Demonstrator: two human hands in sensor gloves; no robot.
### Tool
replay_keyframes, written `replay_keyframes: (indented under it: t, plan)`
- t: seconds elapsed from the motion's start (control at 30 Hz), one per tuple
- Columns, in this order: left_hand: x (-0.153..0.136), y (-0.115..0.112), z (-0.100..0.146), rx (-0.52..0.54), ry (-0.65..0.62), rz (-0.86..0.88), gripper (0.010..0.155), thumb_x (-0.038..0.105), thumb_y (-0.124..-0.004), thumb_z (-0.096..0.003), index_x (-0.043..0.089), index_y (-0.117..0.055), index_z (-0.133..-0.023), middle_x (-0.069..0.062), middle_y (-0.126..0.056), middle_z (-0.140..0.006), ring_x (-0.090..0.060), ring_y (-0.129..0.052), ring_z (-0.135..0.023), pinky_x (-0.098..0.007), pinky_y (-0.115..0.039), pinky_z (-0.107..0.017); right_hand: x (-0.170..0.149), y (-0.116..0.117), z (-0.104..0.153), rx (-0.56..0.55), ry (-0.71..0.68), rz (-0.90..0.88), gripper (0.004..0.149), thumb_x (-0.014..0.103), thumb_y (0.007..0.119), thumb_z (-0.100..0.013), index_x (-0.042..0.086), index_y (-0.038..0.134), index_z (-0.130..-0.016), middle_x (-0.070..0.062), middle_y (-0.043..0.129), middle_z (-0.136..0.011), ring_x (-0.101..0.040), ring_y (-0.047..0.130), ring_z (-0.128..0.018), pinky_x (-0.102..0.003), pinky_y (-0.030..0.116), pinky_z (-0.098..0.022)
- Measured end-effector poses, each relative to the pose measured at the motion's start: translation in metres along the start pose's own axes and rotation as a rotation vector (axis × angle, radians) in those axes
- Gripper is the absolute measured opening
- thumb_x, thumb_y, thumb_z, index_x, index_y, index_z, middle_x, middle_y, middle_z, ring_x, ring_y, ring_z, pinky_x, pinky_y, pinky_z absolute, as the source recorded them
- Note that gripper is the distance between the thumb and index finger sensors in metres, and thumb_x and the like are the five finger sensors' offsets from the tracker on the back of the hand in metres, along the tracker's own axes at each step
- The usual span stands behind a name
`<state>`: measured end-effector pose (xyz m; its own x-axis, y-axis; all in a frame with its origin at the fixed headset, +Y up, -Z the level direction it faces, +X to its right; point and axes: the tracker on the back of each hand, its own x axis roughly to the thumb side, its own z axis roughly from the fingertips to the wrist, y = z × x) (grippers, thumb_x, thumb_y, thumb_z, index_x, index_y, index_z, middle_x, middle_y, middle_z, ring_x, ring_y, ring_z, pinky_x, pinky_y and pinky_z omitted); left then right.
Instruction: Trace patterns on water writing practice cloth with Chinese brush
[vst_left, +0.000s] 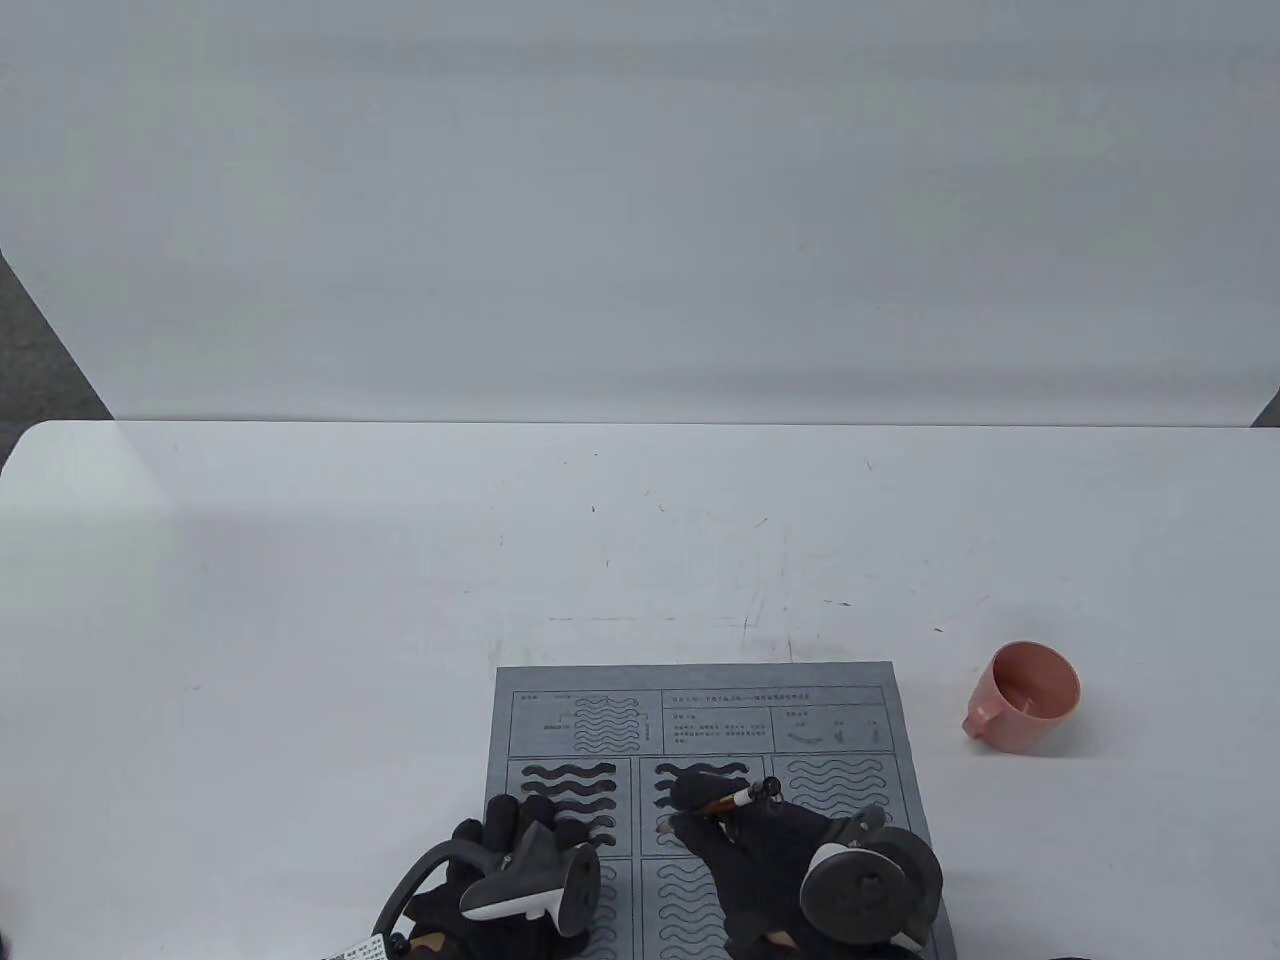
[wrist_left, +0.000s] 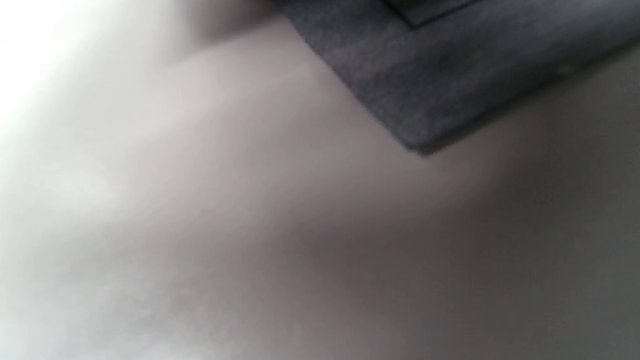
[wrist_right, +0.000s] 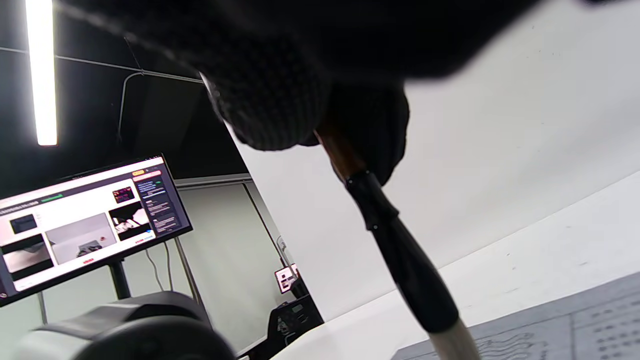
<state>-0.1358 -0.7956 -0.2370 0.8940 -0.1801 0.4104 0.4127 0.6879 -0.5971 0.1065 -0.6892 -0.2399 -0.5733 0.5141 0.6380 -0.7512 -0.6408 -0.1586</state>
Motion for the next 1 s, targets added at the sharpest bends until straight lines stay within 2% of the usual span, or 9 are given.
replay_keyframes:
  t: [0.17,0.33,1.0]
  plan:
    - [0.000,0.000,0.000,0.004,-0.001,-0.002,0.090,0.063,-0.030,-0.0349,0.029,0.033,-0.088,-0.016,0.034,-0.098,-0.053,0.020,-0.097,-0.072,-0.009,-0.075,-0.013,0.006,-0.005,0.012,0.065,-0.027,0.037,0.020,0.093,-0.040,0.003,0.090,-0.073,-0.022,0.107,-0.063,-0.008,0.092,0.007,-0.036,0.083,0.011]
    - [0.000,-0.001,0.000,0.004,0.000,-0.003,0.090,0.063,-0.030,-0.0348,0.029,0.033,-0.088,-0.016,0.034,-0.097,-0.053,0.020,-0.097,-0.072,-0.009,-0.075,-0.013,0.013,-0.006,0.055,0.051,-0.002,0.037,0.021,0.094,-0.040,0.004,0.091,-0.074,-0.022,0.107,-0.063,-0.008,0.092,0.008,-0.035,0.083,0.011]
    - [0.000,-0.001,0.000,0.004,0.000,-0.002,0.090,0.063,-0.030,-0.0348,0.029,0.033,-0.088,-0.016,0.034,-0.097,-0.053,0.020,-0.097,-0.072,-0.009,-0.075,-0.015,0.019,-0.006,0.075,0.070,0.022,0.038,0.022,0.093,-0.041,0.004,0.090,-0.074,-0.021,0.107,-0.064,-0.008,0.092,0.007,-0.035,0.083,0.010]
